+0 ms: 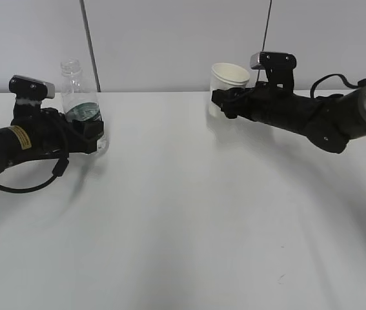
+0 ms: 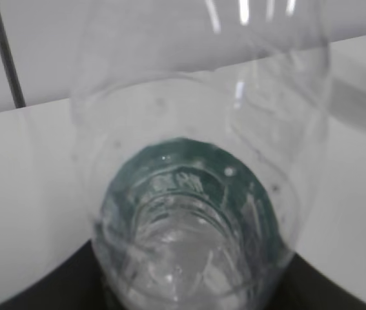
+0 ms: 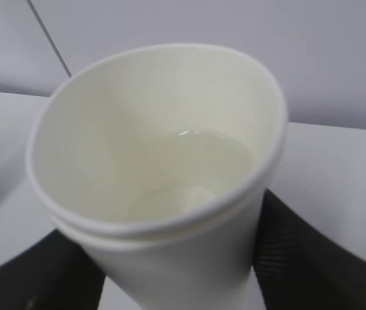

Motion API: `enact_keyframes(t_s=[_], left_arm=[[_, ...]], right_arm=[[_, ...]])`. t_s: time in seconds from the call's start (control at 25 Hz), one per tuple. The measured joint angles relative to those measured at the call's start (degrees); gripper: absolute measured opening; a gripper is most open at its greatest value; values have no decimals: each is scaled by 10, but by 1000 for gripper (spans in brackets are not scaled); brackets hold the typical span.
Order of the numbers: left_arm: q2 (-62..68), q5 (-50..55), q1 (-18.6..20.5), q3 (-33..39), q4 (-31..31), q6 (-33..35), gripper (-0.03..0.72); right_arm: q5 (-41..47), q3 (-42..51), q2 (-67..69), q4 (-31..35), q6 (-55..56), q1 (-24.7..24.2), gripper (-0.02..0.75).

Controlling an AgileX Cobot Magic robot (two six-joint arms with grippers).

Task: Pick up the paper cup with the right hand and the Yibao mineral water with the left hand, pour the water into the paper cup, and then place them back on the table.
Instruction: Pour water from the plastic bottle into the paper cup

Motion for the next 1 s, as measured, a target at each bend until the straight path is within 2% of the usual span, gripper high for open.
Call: enact_keyframes(t_s=[0.8,1.0], left_arm=[[0,-1,0,0,0,2,339],[0,-2,0,0,0,3,339]], right_arm=[[-10,1,54,-23,-32,0,494],[-37,-2,69,-22,-39,0,494]])
